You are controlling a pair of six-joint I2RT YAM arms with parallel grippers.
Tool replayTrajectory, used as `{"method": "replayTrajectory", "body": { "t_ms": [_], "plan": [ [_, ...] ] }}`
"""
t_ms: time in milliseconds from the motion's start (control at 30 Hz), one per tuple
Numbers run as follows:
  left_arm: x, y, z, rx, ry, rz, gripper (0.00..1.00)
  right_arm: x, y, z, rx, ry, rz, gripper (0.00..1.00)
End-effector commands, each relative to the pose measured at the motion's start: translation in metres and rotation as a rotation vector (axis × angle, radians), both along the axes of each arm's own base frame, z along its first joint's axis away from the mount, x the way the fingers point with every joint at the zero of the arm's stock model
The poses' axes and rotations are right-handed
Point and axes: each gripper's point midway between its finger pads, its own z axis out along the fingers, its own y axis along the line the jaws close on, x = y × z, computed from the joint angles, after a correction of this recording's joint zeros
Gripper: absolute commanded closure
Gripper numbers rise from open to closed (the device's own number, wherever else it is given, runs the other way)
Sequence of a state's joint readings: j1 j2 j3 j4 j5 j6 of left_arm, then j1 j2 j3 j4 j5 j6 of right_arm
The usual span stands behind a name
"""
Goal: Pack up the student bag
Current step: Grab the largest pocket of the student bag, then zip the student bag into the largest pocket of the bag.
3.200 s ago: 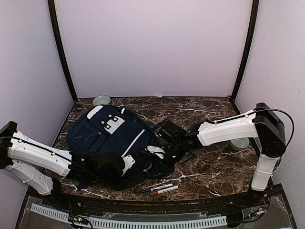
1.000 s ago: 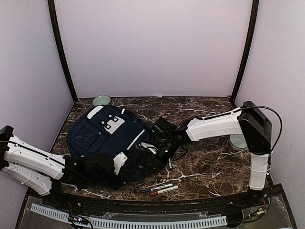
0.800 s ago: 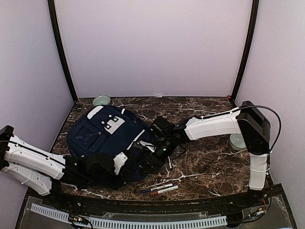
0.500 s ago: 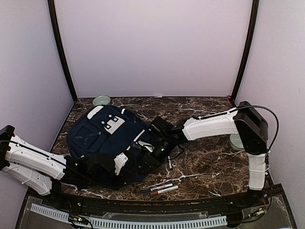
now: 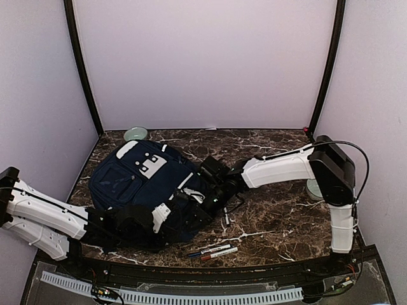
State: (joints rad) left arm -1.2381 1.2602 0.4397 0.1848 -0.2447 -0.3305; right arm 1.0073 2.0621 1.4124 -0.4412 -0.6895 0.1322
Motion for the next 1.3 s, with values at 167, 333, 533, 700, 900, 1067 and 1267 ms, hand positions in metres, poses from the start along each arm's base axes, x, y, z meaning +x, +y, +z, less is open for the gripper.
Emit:
{"method": "replayTrajectory", "body": {
  "t_ms": [167, 333, 533, 700, 900, 1067, 1267],
  "plan": [
    [0.002, 0.001, 0.024, -0.064, -0.018, 0.019, 1.00, 0.025, -0.053, 0.014, -0.020, -0.088, -0.023, 1.00],
    [-0.007, 0.002, 0.021, -0.056, 0.027, -0.006, 1.00, 0.055, -0.078, 0.006, -0.060, -0.114, -0.069, 1.00],
    [-0.021, 0.006, 0.013, -0.010, 0.071, -0.025, 1.00, 0.091, -0.092, 0.003, -0.081, -0.187, -0.118, 1.00],
    [-0.034, 0.012, 0.009, 0.036, 0.109, -0.033, 1.00, 0.120, -0.100, -0.006, -0.103, -0.251, -0.140, 1.00],
    [-0.044, 0.025, 0.003, 0.102, 0.140, 0.000, 1.00, 0.143, -0.111, -0.009, -0.106, -0.263, -0.168, 1.00],
    [-0.052, 0.034, 0.002, 0.145, 0.149, 0.016, 1.00, 0.149, -0.114, -0.003, -0.088, -0.253, -0.141, 1.00],
    [-0.055, 0.058, -0.001, 0.224, 0.160, 0.091, 1.00, 0.127, -0.114, 0.007, -0.046, -0.218, -0.059, 1.00]
  ]
}}
